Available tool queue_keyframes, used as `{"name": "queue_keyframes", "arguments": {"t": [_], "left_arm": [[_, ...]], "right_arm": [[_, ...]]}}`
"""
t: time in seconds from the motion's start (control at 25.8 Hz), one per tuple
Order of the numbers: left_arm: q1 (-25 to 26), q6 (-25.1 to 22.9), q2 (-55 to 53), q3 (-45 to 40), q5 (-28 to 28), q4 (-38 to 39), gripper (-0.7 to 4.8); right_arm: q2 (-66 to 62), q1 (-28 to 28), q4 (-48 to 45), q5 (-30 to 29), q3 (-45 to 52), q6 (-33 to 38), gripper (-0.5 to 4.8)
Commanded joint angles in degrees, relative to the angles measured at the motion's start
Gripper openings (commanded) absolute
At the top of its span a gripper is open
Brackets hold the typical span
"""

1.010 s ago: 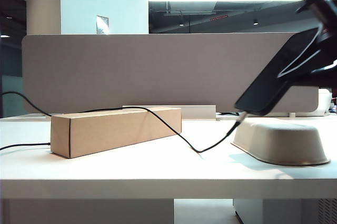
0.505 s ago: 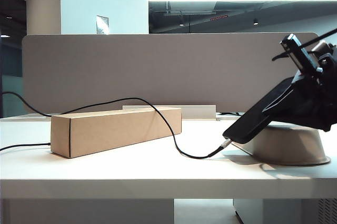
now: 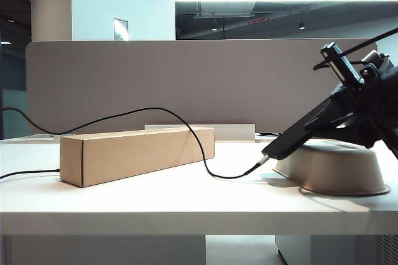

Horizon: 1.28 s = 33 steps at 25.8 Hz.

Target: Pick up the charging cable and the phone, plug the charging cable into the charging port on the phone, and finally place them back on the table.

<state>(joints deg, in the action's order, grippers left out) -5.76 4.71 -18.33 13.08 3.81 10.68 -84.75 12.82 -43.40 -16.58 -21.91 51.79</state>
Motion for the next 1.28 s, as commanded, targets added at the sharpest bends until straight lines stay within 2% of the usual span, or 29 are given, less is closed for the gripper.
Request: {"name": "queue_keyframes", "arguments": {"t": [0.04,0.08,0.19,0.27,0.39,0.58,0.66,0.74,0.97,1.28], "left_arm": [[0.09,-0.20,-0.02,0.15,-0.15,-1.18,-0.06],[0.09,-0.20,-0.02,0.15,-0.15,-1.38,-0.06],[0.09,-0.20,-0.02,0.17,-0.15,-2.03,-0.06],[0.09,-0.20,-0.02,0.17,-0.15,-2.36,-0.06],[0.09,-0.20,-0.02,0.17,-0.15,-2.93,-0.06],[0.09,-0.20,-0.02,0.17,-0.15,-3.39,-0.06],[0.09,-0.20,-0.02,0.17,-0.15,-3.56,-0.06],[0.09,-0.20,-0.02,0.17,-0.15,-3.69,-0.06],[0.09,-0.20,-0.02,0.17,-0.15,-4.07,-0.06],[0.09,-0.20,-0.02,0.17,-0.15,-4.20,-0.06]], "right_arm": [[0.35,-0.02,-1.75,0.20,-0.98,0.72,0.42],[0.33,-0.02,-1.27,0.22,-1.20,0.72,0.65],[0.33,-0.04,-0.96,1.14,-1.20,0.74,0.71],[0.33,-0.04,-0.76,1.29,-1.20,0.94,1.24],[0.33,-0.04,-0.31,1.29,-1.18,1.99,2.30],[0.33,-0.04,-0.22,1.09,-1.18,4.52,2.50],[0.35,-0.04,-0.59,-0.37,-1.18,6.88,2.90],[0.39,-0.02,-0.74,-1.42,-1.20,7.34,3.10],[0.42,-0.09,-1.01,-3.98,-1.18,7.69,3.12],[0.42,-2.34,-1.36,-3.96,-1.20,-2.03,3.04]]}}
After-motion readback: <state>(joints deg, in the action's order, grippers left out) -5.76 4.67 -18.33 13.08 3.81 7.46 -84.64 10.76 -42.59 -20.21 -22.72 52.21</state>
